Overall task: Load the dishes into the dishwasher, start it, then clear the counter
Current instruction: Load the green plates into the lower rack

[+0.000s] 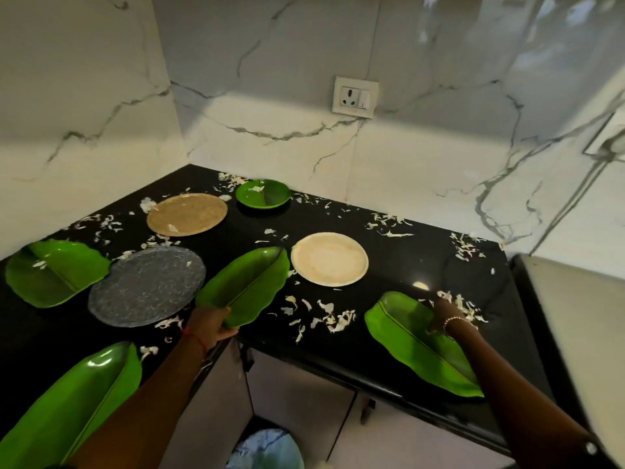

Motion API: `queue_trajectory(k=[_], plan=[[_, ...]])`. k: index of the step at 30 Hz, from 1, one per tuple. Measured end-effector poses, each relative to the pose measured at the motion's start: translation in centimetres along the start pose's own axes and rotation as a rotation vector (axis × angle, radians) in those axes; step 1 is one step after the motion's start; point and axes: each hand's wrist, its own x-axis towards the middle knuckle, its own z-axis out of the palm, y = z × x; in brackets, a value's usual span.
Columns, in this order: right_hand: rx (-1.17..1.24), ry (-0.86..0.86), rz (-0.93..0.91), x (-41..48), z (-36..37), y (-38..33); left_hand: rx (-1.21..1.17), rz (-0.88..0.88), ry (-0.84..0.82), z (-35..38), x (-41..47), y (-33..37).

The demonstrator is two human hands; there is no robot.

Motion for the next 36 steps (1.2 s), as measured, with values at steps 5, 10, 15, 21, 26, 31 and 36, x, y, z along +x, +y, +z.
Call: queue_trajectory(k=[5,10,15,21,26,31,36], plan=[[0.081,0.072,0.035,0.4,1.4,2.0,0.006,0.004,-0.036,-0.3,-0.3,0.2],[0.190,0.155,0.034,-3.0,-0.3,1.8,-0.178,-0.003,-0.079,-0.1,-0.8,1.5],[0.275,0.300,0.077,-8.4,-3.3,0.1,-0.260,0.098,-0.111,0.9,-4.0,4.3],[0.175,0.503,0.063,-15.4,-4.2,-1.9,-0.076,0.436,0.042,1.9,-9.1,5.3],[0.163,0.609,0.019,-22.3,-2.2,-1.7,0.463,0.804,0.214,1.8,-12.7,3.0],[0.271,0.626,0.076,-30.0,1.6,1.0,0.709,0.949,0.152,2.2,-17.8,-1.3],[0.398,0.583,0.075,-38.1,5.9,5.8,0.831,1.109,-0.069,2.6,-23.0,-7.7]])
